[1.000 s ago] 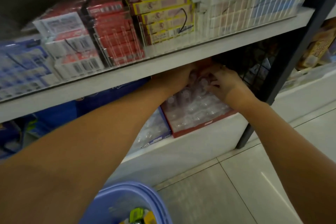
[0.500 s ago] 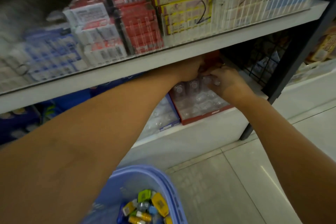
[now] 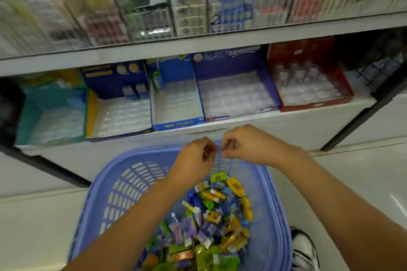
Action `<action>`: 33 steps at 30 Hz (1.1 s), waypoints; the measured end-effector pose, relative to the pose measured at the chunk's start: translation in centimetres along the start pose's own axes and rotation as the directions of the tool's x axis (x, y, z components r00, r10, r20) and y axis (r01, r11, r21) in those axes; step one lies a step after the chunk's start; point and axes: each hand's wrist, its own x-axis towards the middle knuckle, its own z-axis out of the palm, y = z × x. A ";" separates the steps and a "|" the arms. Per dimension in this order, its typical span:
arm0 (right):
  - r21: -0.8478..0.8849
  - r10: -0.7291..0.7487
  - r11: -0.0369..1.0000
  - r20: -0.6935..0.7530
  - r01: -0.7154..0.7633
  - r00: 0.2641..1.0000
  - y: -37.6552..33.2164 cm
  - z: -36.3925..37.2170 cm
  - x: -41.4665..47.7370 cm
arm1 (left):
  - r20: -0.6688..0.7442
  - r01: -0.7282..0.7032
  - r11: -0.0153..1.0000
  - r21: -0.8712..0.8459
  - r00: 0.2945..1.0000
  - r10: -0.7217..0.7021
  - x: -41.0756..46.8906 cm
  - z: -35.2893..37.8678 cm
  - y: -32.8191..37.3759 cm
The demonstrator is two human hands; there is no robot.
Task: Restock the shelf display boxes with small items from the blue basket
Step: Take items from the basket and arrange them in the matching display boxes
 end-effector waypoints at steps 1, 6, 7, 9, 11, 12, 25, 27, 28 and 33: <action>-0.030 0.053 0.998 0.063 -0.052 0.997 -0.1 2.3 0.6 | 0.070 0.096 0.995 0.034 0.993 -0.098 -0.9 0.9 -2.0; -0.319 0.366 0.904 0.237 -0.284 0.900 2.3 12.3 2.0 | 0.403 0.171 0.984 0.048 0.898 -0.175 -5.0 6.3 -8.2; -0.338 0.408 0.885 0.237 -0.319 0.882 2.9 13.7 1.9 | 0.458 0.165 0.986 0.009 0.876 -0.150 -5.8 7.2 -8.8; -0.377 0.448 0.853 0.177 -0.360 0.876 3.7 15.7 1.9 | 0.533 0.136 0.989 0.051 0.834 -0.142 -7.1 8.7 -9.6; -0.462 0.454 0.810 0.102 -0.362 0.885 4.4 17.3 2.1 | 0.537 0.120 0.989 0.088 0.830 -0.148 -7.9 9.2 -10.2; -0.515 0.448 0.786 0.092 -0.343 0.889 4.7 18.0 2.3 | 0.523 0.146 0.986 0.080 0.836 -0.166 -8.1 9.3 -10.4; 0.412 0.420 0.814 0.070 -0.410 0.905 1.2 15.4 1.4 | 0.510 0.615 0.344 -0.710 0.785 -0.352 -5.3 8.8 -10.1; 0.639 0.464 0.627 0.154 -0.446 0.872 0.4 15.4 0.9 | 0.496 0.594 0.286 -0.752 0.795 -0.348 -5.0 8.5 -10.2; 0.602 0.511 0.629 0.156 -0.491 0.845 0.5 15.6 0.6 | 0.491 0.594 0.271 -0.757 0.791 -0.364 -5.1 8.2 -10.4; -0.311 0.681 0.728 0.235 -0.611 0.693 1.8 18.3 -0.2 | 0.517 0.650 0.185 -0.737 0.719 -0.465 -5.5 7.0 -11.4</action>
